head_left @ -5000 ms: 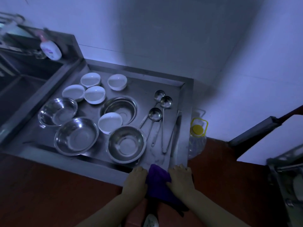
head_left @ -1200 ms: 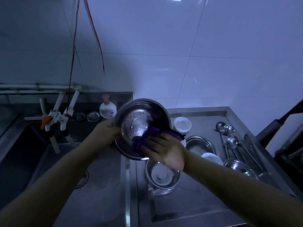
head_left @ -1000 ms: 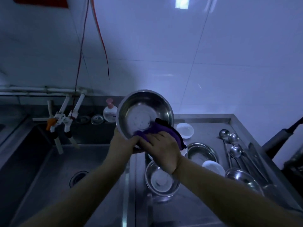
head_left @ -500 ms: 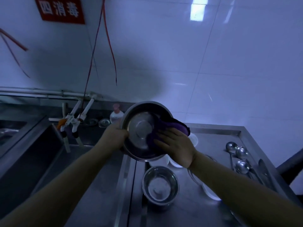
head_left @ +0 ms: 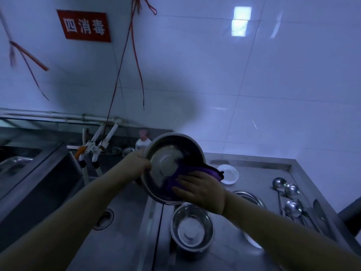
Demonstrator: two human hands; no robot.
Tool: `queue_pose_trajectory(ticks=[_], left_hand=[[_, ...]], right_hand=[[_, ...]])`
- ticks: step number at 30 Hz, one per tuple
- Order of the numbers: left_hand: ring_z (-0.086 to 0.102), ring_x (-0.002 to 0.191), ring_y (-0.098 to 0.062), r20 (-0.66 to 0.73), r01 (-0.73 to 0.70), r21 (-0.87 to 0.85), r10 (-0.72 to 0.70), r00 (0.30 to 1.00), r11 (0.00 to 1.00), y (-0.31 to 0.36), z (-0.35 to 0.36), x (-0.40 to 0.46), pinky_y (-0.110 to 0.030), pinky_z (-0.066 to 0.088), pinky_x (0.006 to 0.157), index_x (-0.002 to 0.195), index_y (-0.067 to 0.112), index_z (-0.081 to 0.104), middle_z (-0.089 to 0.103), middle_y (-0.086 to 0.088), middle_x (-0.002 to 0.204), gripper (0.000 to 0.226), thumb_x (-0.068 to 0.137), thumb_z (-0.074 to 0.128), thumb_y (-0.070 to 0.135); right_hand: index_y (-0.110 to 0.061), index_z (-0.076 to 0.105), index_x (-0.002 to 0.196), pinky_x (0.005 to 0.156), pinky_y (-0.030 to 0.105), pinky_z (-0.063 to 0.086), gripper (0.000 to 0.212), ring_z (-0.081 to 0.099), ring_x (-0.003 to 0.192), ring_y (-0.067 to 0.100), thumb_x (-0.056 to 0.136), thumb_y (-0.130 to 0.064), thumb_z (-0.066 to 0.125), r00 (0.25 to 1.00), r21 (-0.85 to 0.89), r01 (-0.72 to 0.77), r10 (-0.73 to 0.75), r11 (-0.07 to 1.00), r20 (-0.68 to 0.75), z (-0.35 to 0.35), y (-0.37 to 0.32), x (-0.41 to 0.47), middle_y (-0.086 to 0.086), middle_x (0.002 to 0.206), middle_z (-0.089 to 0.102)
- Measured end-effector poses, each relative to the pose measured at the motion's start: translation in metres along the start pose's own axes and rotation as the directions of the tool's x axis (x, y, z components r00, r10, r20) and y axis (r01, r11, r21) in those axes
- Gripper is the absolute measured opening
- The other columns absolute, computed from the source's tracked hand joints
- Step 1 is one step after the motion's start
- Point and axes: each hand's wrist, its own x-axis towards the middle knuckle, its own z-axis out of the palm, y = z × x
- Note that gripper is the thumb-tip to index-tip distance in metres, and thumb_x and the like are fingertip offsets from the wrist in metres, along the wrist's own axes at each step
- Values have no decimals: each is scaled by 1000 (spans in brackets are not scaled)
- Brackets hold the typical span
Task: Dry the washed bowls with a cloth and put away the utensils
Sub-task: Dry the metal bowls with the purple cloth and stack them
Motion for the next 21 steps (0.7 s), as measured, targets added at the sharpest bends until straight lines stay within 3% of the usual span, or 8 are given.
queue_pose_trajectory(ticks=[2, 5, 8, 10, 12, 15, 19, 21], left_hand=[[66, 55, -19, -53, 8, -83, -12, 999, 997, 3, 0, -3, -26, 49, 44, 102, 18, 58, 66, -16, 83, 22, 84, 56, 6], [68, 72, -16, -293, -124, -281, 38, 955, 952, 5, 29, -16, -24, 53, 52, 95, 37, 56, 65, -6, 95, 33, 83, 62, 7], [69, 84, -21, -355, -181, -470, 3, 935, 864, -1, 66, -31, -35, 60, 67, 116, 24, 51, 65, -8, 103, 41, 84, 59, 0], [69, 83, -26, -373, -229, -533, 17, 928, 815, -4, 68, -32, -38, 59, 67, 116, 15, 52, 68, -12, 96, 37, 85, 52, -5], [69, 74, -28, -333, -235, -485, 71, 940, 843, -6, 57, -31, -33, 57, 56, 106, 9, 57, 69, -17, 87, 28, 85, 47, -6], [67, 58, -27, -258, -225, -355, 136, 957, 907, -6, 34, -26, -27, 51, 43, 95, 8, 62, 69, -15, 73, 19, 86, 49, -2], [66, 55, -24, -30, -130, -29, 129, 991, 991, 2, -10, -11, -25, 48, 44, 85, 8, 64, 68, -14, 68, 8, 83, 58, 3], [68, 58, -23, 2, -102, -59, 102, 995, 993, 6, -22, -7, -27, 53, 47, 90, 12, 65, 69, -13, 71, 10, 83, 60, 7]], right_hand=[[-13, 76, 97, 71, 33, 57, 21, 71, 88, 21, 84, -10, 61, 1000, -14, 12, -12, 1000, -12, -4, 11, 2, 7, 96, 74], [-13, 76, 96, 67, 30, 57, 20, 71, 81, 18, 87, -11, 58, 986, -54, -135, 129, 989, -110, -4, 3, 19, 5, 89, 74], [-13, 74, 99, 68, 31, 55, 23, 70, 83, 17, 97, -18, 52, 909, 20, -344, 339, 939, -243, 5, -24, 42, 5, 91, 74], [-12, 73, 103, 72, 32, 55, 20, 69, 87, 18, 95, -23, 58, 879, 67, -400, 404, 914, -253, 10, -38, 50, 5, 94, 73], [-12, 73, 106, 72, 32, 56, 20, 70, 89, 19, 93, -23, 62, 894, 43, -374, 373, 926, -249, 10, -41, 46, 7, 95, 74], [-13, 75, 102, 71, 31, 57, 18, 71, 88, 19, 89, -14, 63, 958, -43, -211, 198, 977, -210, 1, -24, 31, 6, 93, 75], [-11, 77, 92, 75, 34, 57, 34, 71, 86, 23, 96, -10, 44, 994, -64, 20, -26, 998, -103, -18, 12, 17, 8, 91, 75], [-11, 78, 91, 75, 34, 57, 35, 71, 85, 23, 95, -7, 43, 996, -72, 32, -38, 997, -81, -23, 20, 16, 9, 91, 74]])
